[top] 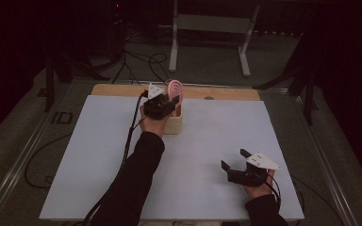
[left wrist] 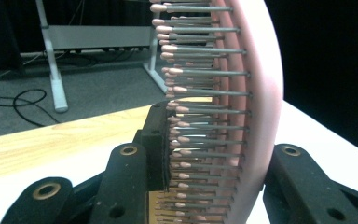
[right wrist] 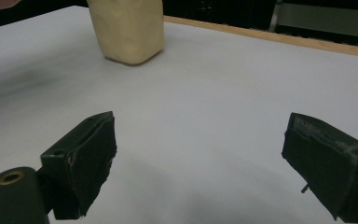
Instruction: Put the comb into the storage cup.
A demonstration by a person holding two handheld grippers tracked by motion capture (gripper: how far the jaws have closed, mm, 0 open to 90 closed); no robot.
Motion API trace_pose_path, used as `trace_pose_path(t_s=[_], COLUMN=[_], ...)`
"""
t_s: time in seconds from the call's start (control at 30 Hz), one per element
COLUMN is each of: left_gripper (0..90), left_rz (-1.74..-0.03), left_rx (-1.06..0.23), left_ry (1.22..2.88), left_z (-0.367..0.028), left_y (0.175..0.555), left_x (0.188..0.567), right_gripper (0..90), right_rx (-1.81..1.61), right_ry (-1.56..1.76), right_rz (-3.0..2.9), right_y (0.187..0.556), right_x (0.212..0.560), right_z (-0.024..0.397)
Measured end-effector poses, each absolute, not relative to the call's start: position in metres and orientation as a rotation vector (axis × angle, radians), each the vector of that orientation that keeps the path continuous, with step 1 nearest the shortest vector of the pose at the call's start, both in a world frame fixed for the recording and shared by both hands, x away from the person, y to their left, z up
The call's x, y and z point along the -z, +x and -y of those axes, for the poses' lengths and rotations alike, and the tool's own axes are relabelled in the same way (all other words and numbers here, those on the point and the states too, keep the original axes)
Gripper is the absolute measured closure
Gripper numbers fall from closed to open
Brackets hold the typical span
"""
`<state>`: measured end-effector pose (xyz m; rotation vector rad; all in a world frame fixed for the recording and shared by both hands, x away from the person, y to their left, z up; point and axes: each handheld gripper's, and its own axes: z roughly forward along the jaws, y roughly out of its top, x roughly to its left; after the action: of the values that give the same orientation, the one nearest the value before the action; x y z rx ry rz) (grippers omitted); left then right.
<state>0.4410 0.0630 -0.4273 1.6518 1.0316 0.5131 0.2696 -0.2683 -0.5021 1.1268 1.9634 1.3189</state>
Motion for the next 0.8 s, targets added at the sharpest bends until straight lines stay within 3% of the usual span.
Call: trace_pose_path(t_s=[0.8], left_gripper=[63.0], left_rz=[-1.059], left_rx=[-0.463], left_ry=[1.631], left_z=[-0.078], left_y=[0.445], left_x=[0.429], right_gripper=[9.6], right_rx=[-1.318], right_ry=[1.123], right_rz=[-1.967], right_y=[0.270], right_x=[0.502], right_z=[0.268])
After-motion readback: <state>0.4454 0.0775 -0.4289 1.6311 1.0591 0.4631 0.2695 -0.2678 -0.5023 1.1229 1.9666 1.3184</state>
